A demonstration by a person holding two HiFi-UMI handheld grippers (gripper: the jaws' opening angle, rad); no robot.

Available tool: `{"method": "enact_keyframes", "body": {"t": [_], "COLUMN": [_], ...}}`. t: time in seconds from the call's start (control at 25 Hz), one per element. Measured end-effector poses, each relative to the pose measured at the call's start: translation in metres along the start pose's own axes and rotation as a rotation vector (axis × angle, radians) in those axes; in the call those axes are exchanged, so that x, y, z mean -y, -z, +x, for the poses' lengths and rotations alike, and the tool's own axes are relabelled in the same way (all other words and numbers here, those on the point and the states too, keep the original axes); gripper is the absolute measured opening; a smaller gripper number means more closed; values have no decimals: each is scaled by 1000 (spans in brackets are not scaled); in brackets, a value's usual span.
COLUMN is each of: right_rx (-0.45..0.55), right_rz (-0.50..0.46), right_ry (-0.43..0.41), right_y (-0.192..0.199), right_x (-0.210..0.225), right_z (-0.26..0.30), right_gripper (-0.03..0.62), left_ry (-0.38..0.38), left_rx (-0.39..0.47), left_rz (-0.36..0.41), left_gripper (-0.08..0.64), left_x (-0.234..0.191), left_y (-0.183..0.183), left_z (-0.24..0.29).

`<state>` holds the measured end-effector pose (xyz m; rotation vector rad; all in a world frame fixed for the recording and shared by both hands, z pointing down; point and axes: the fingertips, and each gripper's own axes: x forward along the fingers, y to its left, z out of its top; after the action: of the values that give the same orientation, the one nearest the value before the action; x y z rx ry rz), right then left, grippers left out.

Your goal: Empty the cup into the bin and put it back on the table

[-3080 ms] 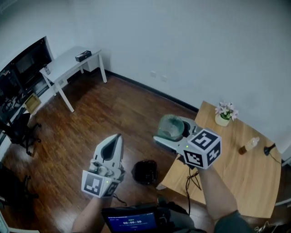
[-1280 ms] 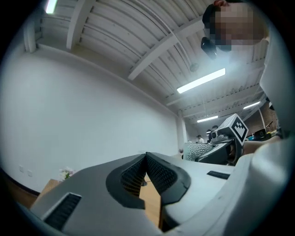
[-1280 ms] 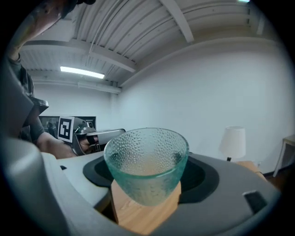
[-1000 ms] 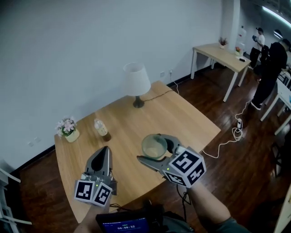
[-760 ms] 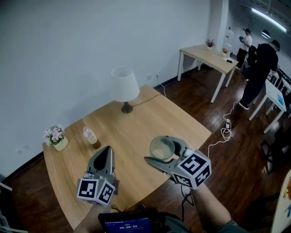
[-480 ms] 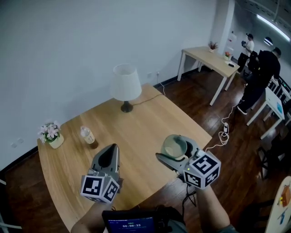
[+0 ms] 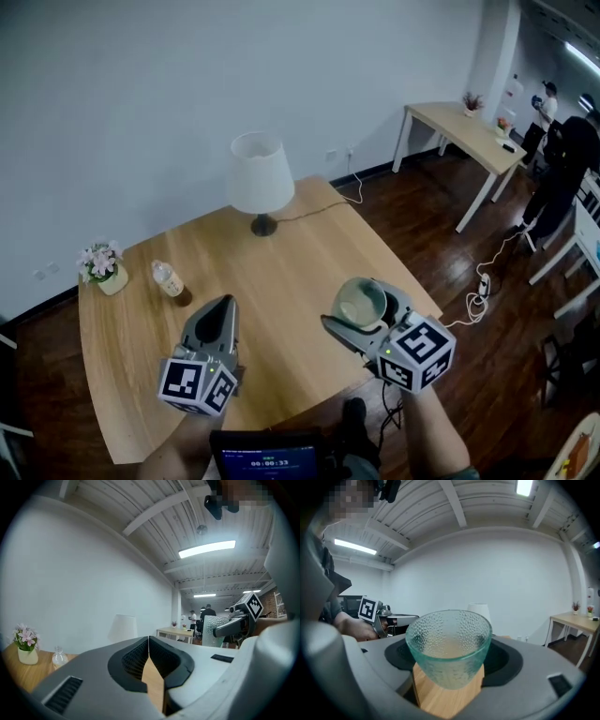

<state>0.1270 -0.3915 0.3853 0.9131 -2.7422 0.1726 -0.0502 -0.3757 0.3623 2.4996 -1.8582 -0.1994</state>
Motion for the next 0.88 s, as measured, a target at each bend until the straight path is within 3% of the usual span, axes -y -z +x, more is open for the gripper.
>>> {"method": "enact_keyframes", "body": {"t": [0.28, 0.56, 0.88], "right_rx": [-35, -36, -68], "right_rz": [-54, -70, -34], "right_ry": [-171, -303, -365], "right_y": [17, 18, 42], "right_x": [52, 92, 110], "right_z": [-13, -16, 6], "right_gripper": [394, 394, 396], "left_ry": [-105, -234, -264], "left_rx": [6, 24, -12], "left_rz": [32, 7, -21], "left_gripper": [2, 2, 2], "left_x": [50, 81, 104], "left_y": [5, 14, 37], "left_z": [31, 50, 71]}}
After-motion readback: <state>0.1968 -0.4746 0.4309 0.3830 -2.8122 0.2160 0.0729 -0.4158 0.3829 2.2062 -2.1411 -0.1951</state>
